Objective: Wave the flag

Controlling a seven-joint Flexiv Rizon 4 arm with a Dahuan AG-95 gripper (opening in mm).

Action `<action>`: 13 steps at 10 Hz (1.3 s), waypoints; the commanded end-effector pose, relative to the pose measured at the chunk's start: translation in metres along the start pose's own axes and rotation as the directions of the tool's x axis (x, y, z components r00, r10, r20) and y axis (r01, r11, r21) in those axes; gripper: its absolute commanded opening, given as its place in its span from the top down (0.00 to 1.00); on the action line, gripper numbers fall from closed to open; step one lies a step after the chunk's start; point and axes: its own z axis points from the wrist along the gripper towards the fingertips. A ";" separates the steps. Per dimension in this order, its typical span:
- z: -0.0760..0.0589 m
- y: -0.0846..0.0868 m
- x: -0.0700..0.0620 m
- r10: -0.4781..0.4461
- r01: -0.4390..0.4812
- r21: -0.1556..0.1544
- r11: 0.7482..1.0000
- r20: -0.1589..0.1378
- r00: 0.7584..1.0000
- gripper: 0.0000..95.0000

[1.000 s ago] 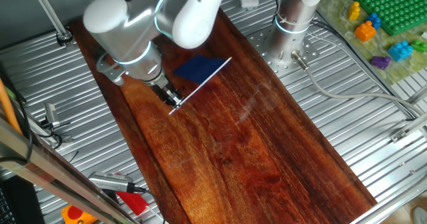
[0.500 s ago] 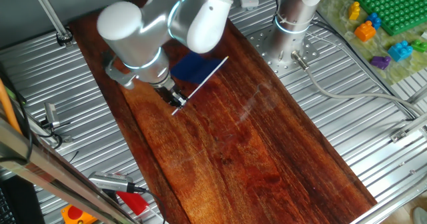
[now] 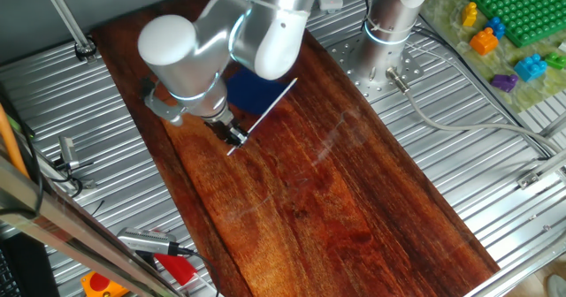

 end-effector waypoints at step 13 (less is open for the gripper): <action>-0.014 0.005 0.005 -0.044 0.044 0.009 0.999 0.006 0.999 1.00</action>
